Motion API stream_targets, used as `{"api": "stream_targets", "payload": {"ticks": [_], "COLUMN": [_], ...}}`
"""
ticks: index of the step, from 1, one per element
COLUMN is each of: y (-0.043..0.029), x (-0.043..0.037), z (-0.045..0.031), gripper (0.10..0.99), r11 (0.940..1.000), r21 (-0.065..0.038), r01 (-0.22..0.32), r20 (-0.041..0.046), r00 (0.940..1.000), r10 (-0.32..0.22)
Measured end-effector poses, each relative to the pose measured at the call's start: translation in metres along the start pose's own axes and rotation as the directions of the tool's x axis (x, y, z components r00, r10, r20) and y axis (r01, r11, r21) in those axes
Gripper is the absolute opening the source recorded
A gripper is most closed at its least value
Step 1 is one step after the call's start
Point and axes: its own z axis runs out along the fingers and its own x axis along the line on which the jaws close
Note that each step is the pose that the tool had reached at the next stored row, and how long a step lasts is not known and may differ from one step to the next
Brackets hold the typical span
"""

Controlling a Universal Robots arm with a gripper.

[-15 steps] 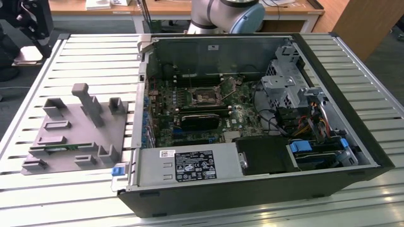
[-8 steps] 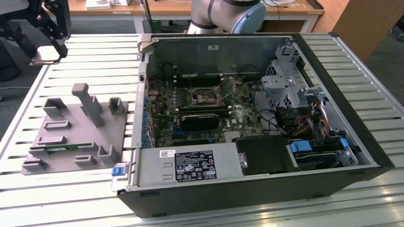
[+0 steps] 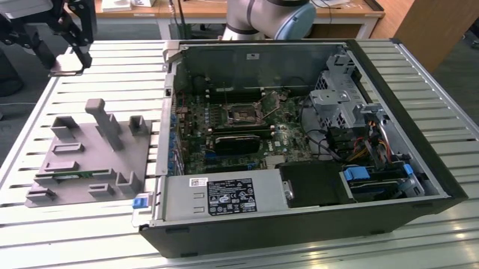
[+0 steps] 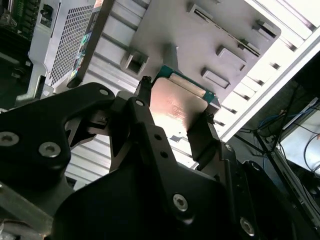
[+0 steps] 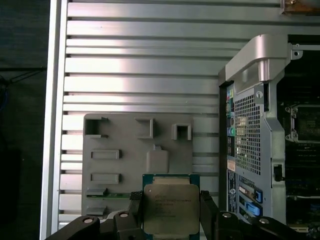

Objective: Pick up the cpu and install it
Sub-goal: 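Pick up the cpu and move it towards the insertion slot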

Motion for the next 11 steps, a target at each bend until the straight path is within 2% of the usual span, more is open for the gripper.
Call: {"api": "stream_targets", "payload": {"ticks": [11], "y": [0.0004], "x": [-0.01], "z": [0.0001], "gripper": [0.541], "r11": [1.0], "r21": [0.0], "r01": [0.0], "r20": [0.0], "r00": [1.0], "r10": [0.0]}}
